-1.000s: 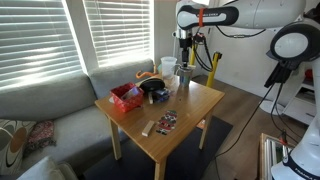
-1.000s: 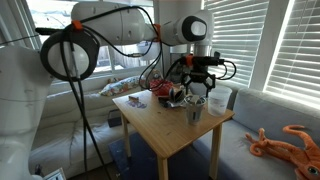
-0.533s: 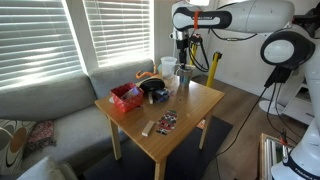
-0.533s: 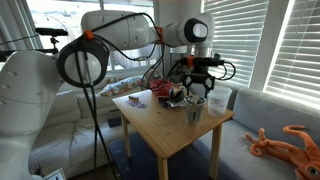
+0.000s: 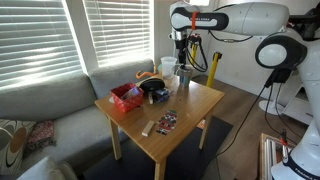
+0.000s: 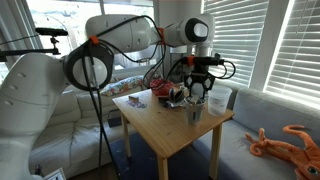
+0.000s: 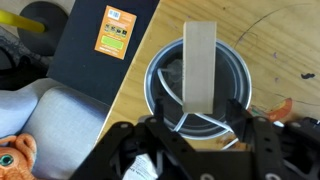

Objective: Put the wooden chip on the silver cup inside the silver cup

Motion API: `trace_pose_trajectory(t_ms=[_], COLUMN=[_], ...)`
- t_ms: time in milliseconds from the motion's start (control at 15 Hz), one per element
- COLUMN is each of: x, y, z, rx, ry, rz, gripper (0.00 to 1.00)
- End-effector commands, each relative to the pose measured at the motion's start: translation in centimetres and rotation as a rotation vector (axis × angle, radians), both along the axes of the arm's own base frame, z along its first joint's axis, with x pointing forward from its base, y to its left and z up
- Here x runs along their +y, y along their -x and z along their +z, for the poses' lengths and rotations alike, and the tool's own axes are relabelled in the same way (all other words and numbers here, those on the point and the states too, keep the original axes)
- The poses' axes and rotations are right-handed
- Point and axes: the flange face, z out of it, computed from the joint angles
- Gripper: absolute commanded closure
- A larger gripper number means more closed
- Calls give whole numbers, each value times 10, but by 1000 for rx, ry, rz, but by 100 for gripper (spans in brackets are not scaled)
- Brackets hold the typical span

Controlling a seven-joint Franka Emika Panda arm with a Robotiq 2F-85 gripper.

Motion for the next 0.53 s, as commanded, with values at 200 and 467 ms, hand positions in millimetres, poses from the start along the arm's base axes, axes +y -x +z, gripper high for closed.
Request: trace_pose_trajectory(t_ms=[200,467], x=[3,5], y=[-4,-2], z=[6,13], rx=[12,11], ry=[32,40], rz=[-12,-10], gripper=[67,97])
